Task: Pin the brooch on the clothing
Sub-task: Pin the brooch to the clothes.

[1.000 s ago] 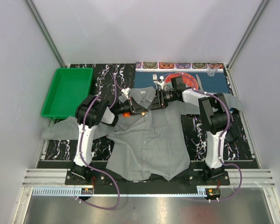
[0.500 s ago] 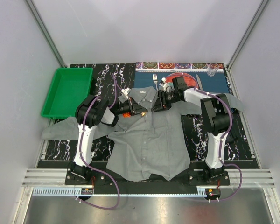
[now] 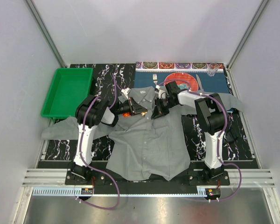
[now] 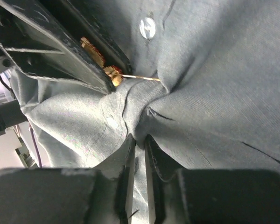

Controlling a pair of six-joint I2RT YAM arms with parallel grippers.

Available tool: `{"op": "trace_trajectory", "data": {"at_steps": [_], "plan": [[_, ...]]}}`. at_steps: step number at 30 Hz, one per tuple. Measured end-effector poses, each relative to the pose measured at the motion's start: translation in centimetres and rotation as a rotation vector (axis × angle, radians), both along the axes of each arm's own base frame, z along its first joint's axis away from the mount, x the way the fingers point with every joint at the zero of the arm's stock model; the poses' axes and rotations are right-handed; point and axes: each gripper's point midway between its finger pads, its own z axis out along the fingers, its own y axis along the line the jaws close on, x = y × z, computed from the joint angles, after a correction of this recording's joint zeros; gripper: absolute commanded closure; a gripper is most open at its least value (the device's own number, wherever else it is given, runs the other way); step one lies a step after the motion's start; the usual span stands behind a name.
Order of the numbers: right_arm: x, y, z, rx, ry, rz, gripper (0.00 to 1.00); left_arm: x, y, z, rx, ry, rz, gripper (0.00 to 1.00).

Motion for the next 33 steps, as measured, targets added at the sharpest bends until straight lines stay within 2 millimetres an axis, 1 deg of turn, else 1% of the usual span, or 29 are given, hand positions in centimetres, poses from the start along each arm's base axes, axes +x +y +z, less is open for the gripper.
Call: {"op": "trace_trajectory", "data": {"at_steps": [1,4,7,17,22,27,33], "plan": [[-0.11,-0.18,-0.24,-0.010,-0.001,0.003,0.90,0.00,0.00,0.00,0.000,0.001,0.000,1.00],[-0.58,-0.55,-0.87,-0.028,-0.001,0.014,0.97,0.03,0.01,0.03,-0.002,0.008,0.003,1.00],[-1.02,-0.75,-1.18,-0.034,0.007,0.023,1.00,0.02,0.01,0.06,-0.005,0.016,0.004,1.00],[-1.05,-0.79,-1.19,-0.034,0.003,0.029,1.00,0.07,-0.06,0.19,-0.015,0.040,0.005,1.00],[-1.06,-0.78,-1.18,-0.032,0.000,0.032,1.00,0.47,-0.28,-0.30,-0.022,0.066,0.007,1.00],[-1.05,-0.79,-1.19,-0.032,-0.003,0.035,1.00,0.58,-0.36,-0.32,-0.030,0.093,0.013,1.00],[-1.06,-0.78,-1.20,-0.031,-0.006,0.039,1.00,0.47,-0.33,-0.38,-0.016,0.049,0.016,1.00]]}}
